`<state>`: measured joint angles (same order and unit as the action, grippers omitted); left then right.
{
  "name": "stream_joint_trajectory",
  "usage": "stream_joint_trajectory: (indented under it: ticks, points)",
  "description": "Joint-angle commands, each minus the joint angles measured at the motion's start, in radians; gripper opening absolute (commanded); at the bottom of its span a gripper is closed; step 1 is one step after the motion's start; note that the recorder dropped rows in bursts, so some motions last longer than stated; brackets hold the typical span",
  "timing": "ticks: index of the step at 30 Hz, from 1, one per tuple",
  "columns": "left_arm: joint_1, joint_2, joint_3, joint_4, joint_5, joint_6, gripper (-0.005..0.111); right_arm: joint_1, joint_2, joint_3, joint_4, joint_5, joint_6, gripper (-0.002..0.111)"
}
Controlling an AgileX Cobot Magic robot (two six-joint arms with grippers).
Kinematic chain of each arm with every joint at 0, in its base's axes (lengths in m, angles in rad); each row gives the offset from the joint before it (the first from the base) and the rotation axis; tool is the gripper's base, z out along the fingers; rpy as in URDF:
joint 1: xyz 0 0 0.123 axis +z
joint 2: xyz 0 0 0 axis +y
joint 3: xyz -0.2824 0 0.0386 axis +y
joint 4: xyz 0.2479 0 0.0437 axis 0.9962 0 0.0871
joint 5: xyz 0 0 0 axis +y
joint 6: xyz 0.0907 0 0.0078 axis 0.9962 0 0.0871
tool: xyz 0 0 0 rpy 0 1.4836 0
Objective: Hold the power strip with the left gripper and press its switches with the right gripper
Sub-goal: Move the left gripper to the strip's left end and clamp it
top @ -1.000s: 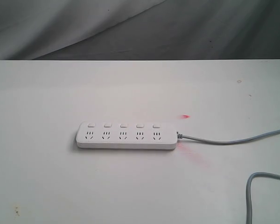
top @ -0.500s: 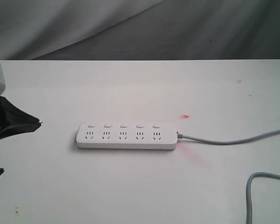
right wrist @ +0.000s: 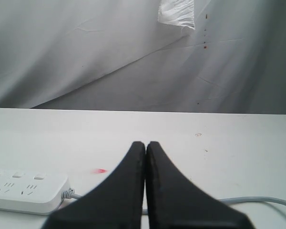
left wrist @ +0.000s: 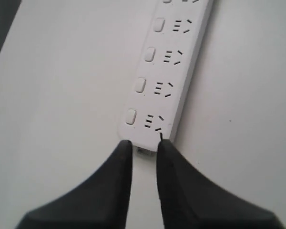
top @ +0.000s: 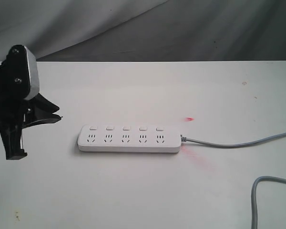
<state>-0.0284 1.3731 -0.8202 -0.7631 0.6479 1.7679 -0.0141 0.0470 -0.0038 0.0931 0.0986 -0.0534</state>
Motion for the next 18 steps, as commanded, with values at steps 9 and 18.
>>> stream_joint_trajectory:
  ticks: [9,18]
  points:
    - [0.087,0.386,-0.291,-0.012,0.325,0.1,0.067,-0.007,-0.006,0.004,-0.004,-0.002,0.001,0.0]
    - [0.087,0.506,-0.314,-0.012,0.288,0.274,0.076,-0.007,-0.006,0.004,-0.004,-0.002,0.001,0.0]
